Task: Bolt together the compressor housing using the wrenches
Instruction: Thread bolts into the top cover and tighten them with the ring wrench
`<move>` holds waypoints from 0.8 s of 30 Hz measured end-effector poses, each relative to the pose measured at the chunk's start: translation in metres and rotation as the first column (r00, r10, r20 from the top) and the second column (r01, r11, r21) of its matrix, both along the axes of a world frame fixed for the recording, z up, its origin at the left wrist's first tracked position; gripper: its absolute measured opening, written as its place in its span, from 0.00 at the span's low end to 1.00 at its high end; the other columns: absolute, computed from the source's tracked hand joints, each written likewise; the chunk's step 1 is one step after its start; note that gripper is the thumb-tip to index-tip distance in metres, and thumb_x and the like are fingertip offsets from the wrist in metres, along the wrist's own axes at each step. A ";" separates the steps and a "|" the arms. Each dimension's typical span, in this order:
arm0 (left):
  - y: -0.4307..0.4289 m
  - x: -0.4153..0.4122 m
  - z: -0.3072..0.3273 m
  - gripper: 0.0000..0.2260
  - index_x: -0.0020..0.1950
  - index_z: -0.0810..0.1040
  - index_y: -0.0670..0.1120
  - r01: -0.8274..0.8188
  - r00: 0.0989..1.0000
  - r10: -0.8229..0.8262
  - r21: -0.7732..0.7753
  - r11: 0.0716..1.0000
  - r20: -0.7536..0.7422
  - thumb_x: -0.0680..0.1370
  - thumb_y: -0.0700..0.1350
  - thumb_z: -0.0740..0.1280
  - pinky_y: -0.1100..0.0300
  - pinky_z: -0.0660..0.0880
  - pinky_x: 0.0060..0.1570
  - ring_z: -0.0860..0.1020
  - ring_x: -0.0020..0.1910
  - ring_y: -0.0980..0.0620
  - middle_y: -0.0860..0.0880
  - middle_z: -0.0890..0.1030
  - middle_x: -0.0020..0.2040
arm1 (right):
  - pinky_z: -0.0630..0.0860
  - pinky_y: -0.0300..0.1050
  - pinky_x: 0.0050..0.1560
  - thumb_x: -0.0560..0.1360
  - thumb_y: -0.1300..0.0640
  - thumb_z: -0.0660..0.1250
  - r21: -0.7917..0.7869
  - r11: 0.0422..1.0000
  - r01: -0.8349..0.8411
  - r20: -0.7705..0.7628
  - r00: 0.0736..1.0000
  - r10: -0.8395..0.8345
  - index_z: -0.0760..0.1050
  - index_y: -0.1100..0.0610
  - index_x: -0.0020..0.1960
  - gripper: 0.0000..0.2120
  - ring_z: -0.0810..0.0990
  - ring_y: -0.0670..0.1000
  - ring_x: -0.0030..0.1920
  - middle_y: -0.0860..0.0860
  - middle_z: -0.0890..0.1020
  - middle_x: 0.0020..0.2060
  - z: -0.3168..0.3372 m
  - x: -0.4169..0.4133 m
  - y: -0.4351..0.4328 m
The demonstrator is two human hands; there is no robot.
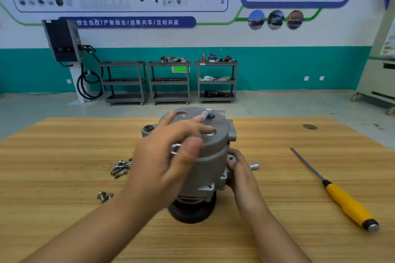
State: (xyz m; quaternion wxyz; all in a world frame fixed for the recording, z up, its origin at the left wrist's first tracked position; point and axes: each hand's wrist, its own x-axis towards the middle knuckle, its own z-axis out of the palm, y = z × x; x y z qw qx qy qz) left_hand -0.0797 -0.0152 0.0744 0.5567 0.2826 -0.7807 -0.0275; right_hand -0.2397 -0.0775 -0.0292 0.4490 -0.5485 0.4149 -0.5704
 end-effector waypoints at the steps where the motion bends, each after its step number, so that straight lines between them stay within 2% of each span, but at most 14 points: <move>1: -0.004 0.008 0.000 0.14 0.42 0.74 0.63 0.009 0.997 -0.010 -0.014 1.000 -0.070 0.79 0.62 0.51 0.54 0.65 0.68 0.79 0.56 0.59 0.55 0.84 0.47 | 0.74 0.51 0.45 0.72 0.50 0.54 0.005 1.000 0.010 -0.020 1.000 -0.010 0.76 0.43 0.52 0.15 0.81 0.51 0.47 0.50 0.84 0.44 0.000 0.000 -0.001; 2: -0.008 0.014 0.000 0.14 0.41 0.75 0.63 -0.001 0.992 -0.002 -0.018 1.000 -0.128 0.79 0.61 0.53 0.58 0.68 0.65 0.80 0.52 0.60 0.57 0.84 0.45 | 0.75 0.54 0.47 0.70 0.50 0.53 0.005 1.000 0.013 -0.037 0.999 -0.013 0.76 0.43 0.52 0.16 0.81 0.52 0.49 0.51 0.84 0.44 0.001 0.000 0.000; 4: -0.016 0.025 0.002 0.12 0.39 0.77 0.63 -0.043 0.971 0.051 0.036 0.998 -0.233 0.79 0.59 0.57 0.69 0.73 0.52 0.80 0.46 0.64 0.62 0.83 0.42 | 0.74 0.59 0.54 0.70 0.49 0.53 0.021 1.000 0.021 -0.057 0.998 -0.019 0.75 0.41 0.52 0.16 0.80 0.55 0.52 0.52 0.83 0.46 0.003 0.000 0.001; 5: -0.021 0.029 0.003 0.11 0.39 0.77 0.61 -0.064 0.954 0.083 0.076 0.995 -0.287 0.79 0.57 0.58 0.71 0.73 0.46 0.80 0.45 0.64 0.63 0.83 0.42 | 0.73 0.60 0.56 0.70 0.49 0.53 0.016 1.000 0.021 -0.061 0.998 -0.020 0.75 0.41 0.51 0.16 0.80 0.55 0.52 0.52 0.83 0.46 0.002 -0.001 0.000; 7: -0.033 0.037 0.004 0.10 0.39 0.75 0.55 -0.088 0.909 0.147 0.166 0.982 -0.389 0.79 0.53 0.61 0.73 0.73 0.41 0.81 0.43 0.64 0.62 0.83 0.40 | 0.73 0.60 0.57 0.70 0.50 0.52 0.009 1.000 0.017 -0.067 0.998 -0.016 0.75 0.41 0.51 0.17 0.80 0.55 0.52 0.52 0.83 0.46 0.004 -0.002 0.002; 9: -0.047 0.044 0.007 0.09 0.39 0.75 0.52 -0.160 0.868 0.259 0.255 0.954 -0.424 0.79 0.50 0.62 0.70 0.73 0.40 0.79 0.40 0.64 0.60 0.82 0.37 | 0.73 0.60 0.57 0.69 0.50 0.52 0.010 1.000 0.016 -0.062 0.998 -0.015 0.75 0.40 0.51 0.17 0.80 0.55 0.52 0.52 0.83 0.46 0.005 -0.001 0.001; 11: -0.062 0.048 0.013 0.07 0.40 0.76 0.53 -0.258 0.833 0.390 0.348 0.901 -0.392 0.78 0.50 0.65 0.64 0.74 0.40 0.78 0.36 0.62 0.57 0.81 0.35 | 0.73 0.59 0.55 0.69 0.50 0.53 0.009 1.000 0.010 -0.046 0.999 -0.010 0.75 0.39 0.51 0.17 0.80 0.53 0.49 0.52 0.83 0.45 0.003 -0.001 0.000; 13: -0.076 0.051 0.023 0.05 0.44 0.77 0.51 -0.245 0.816 0.440 0.465 0.851 -0.376 0.76 0.51 0.67 0.62 0.75 0.39 0.78 0.35 0.59 0.54 0.81 0.37 | 0.73 0.56 0.53 0.69 0.50 0.52 0.008 1.000 0.010 -0.040 0.999 -0.009 0.76 0.39 0.50 0.17 0.81 0.51 0.47 0.50 0.83 0.43 0.003 -0.001 -0.001; 14: -0.084 0.052 0.029 0.07 0.46 0.77 0.49 -0.227 0.815 0.454 0.521 0.823 -0.362 0.75 0.51 0.69 0.62 0.73 0.37 0.78 0.36 0.58 0.52 0.81 0.38 | 0.73 0.55 0.52 0.69 0.50 0.52 0.008 1.000 0.004 -0.038 0.999 -0.003 0.76 0.39 0.50 0.17 0.81 0.50 0.47 0.50 0.84 0.43 0.003 -0.002 -0.001; 19: -0.117 0.044 0.057 0.13 0.39 0.80 0.45 -0.125 0.864 0.455 0.782 0.611 -0.217 0.72 0.54 0.72 0.63 0.68 0.34 0.76 0.32 0.58 0.53 0.82 0.32 | 0.73 0.56 0.52 0.70 0.50 0.52 0.013 1.000 -0.022 -0.030 0.999 0.023 0.76 0.39 0.51 0.17 0.81 0.51 0.49 0.49 0.84 0.43 0.001 -0.003 -0.003; 21: -0.130 0.036 0.067 0.13 0.40 0.80 0.44 -0.121 0.880 0.448 0.840 0.528 -0.155 0.71 0.54 0.72 0.65 0.69 0.29 0.76 0.28 0.59 0.53 0.82 0.31 | 0.73 0.53 0.50 0.69 0.51 0.52 0.010 1.000 -0.021 -0.024 0.999 0.021 0.76 0.39 0.50 0.17 0.80 0.49 0.47 0.48 0.84 0.42 0.001 -0.003 -0.004; 22: -0.136 0.030 0.071 0.13 0.41 0.80 0.43 -0.138 0.885 0.449 0.852 0.505 -0.123 0.71 0.54 0.73 0.67 0.68 0.25 0.75 0.26 0.59 0.53 0.81 0.30 | 0.73 0.51 0.49 0.69 0.51 0.52 0.012 1.000 -0.020 -0.021 1.000 0.020 0.76 0.39 0.50 0.17 0.81 0.49 0.47 0.47 0.84 0.42 0.002 -0.003 -0.003; 24: -0.145 0.019 0.078 0.15 0.42 0.80 0.42 -0.197 0.889 0.455 0.856 0.478 -0.049 0.71 0.54 0.73 0.66 0.66 0.23 0.74 0.25 0.59 0.52 0.79 0.30 | 0.74 0.48 0.46 0.69 0.52 0.52 0.014 1.000 -0.024 -0.020 1.000 0.024 0.76 0.39 0.49 0.17 0.82 0.46 0.45 0.47 0.84 0.42 0.002 -0.003 -0.003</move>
